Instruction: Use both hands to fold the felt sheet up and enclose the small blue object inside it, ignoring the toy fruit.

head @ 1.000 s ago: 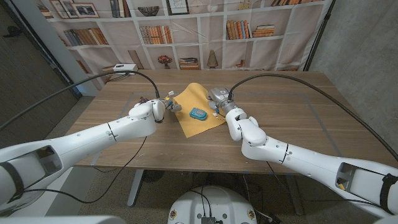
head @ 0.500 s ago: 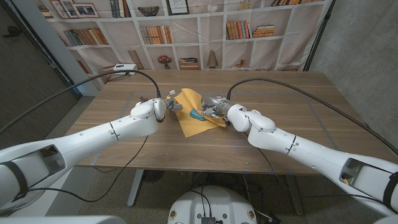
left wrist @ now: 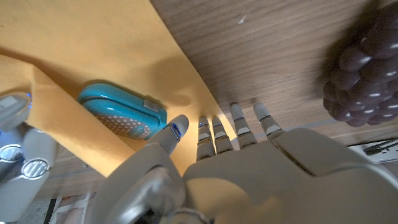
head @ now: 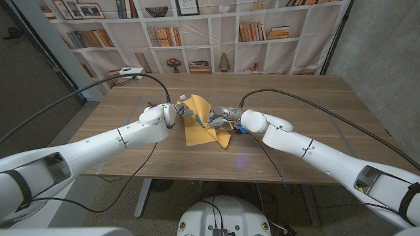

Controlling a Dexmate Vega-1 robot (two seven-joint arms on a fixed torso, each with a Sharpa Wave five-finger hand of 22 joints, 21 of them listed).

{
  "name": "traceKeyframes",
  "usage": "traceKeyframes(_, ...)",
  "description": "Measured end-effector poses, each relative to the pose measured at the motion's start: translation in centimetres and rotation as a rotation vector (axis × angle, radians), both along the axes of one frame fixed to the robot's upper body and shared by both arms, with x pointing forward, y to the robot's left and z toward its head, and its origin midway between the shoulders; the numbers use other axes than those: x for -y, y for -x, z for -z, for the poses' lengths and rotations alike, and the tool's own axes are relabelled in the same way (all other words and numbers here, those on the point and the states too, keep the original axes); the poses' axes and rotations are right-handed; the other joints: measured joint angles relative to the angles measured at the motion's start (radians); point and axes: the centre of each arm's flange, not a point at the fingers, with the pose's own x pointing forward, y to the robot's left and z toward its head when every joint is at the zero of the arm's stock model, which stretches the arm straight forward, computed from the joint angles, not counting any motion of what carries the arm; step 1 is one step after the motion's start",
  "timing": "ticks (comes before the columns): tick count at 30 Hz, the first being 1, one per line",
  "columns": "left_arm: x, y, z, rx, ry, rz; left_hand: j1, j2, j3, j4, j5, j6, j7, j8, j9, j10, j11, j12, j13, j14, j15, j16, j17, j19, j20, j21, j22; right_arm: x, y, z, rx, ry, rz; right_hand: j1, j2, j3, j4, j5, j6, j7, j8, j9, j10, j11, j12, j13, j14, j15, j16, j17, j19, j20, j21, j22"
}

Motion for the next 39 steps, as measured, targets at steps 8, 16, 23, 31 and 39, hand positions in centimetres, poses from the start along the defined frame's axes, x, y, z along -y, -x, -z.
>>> traceKeyframes(8,0.2,0.1,0.0,0.000,0.000,0.002,0.000,0.000,0.002,0.002,0.008,0.000,0.000,-0.003,-0.001,-0.005,0.005,0.004,0.000,-0.002,0.001,0.007,0.000,0.000,0.000,0.004,0.005,-0.4,-0.3,0.2,-0.102,0.027,-0.076,-0.304,0.034,-0.039,0.138,-0.001,-0.100,-0.031,-0.194,-0.005,-0.303,-0.002,-0.121,0.033,-0.535,0.137,-0.119,0.130,-0.405,0.024,-0.046,-0.001)
traceKeyframes(16,0.5,0.3,-0.3,0.003,0.001,0.011,0.000,0.000,0.005,0.005,0.014,-0.021,-0.006,-0.004,0.001,-0.007,0.010,0.008,0.000,-0.005,0.005,0.009,0.005,0.000,0.000,0.008,0.013,-1.0,0.0,1.0,-0.116,0.169,-0.098,-0.386,0.021,0.009,0.134,0.016,-0.259,-0.040,-0.231,-0.005,-0.560,-0.029,-0.152,0.068,-0.842,0.204,-0.138,0.202,-0.697,0.045,-0.103,0.021)
traceKeyframes(23,0.5,0.9,-0.7,0.022,0.010,0.012,0.000,0.000,0.011,0.002,0.023,-0.006,-0.033,0.013,0.002,0.029,0.052,0.026,0.003,-0.008,0.009,0.019,0.006,-0.004,0.004,0.028,0.023,-1.6,0.5,1.7,-0.077,0.288,-0.074,-0.427,0.043,0.082,0.181,0.055,-0.300,-0.050,-0.231,-0.005,-0.594,-0.072,-0.144,0.081,-0.885,0.187,-0.087,0.256,-0.841,0.086,-0.125,0.028)
traceKeyframes(31,0.6,1.5,-1.3,0.070,0.020,0.016,0.029,-0.011,0.033,-0.062,0.044,0.013,-0.061,0.017,0.009,0.056,0.077,0.034,0.011,0.032,0.020,0.024,-0.030,-0.003,0.008,0.071,0.041,-2.5,0.9,3.1,-0.055,0.359,-0.067,-0.441,0.042,0.166,0.182,0.082,-0.439,-0.071,-0.237,-0.005,-0.611,-0.129,-0.136,0.092,-0.907,0.171,-0.010,0.312,-0.899,0.141,-0.103,0.040)
traceKeyframes(39,-0.5,3.4,-2.1,0.146,0.075,0.014,0.022,-0.081,-0.007,-0.145,0.022,0.082,-0.103,0.041,0.023,0.095,0.110,0.069,0.027,0.073,0.032,-0.017,-0.097,-0.007,0.029,0.116,0.046,-2.6,0.3,3.8,0.069,0.469,0.042,-0.490,0.038,0.185,0.215,0.082,-0.386,-0.073,-0.209,-0.006,-0.530,-0.141,-0.099,0.099,-0.881,0.133,0.061,0.331,-0.900,0.131,-0.078,0.049)
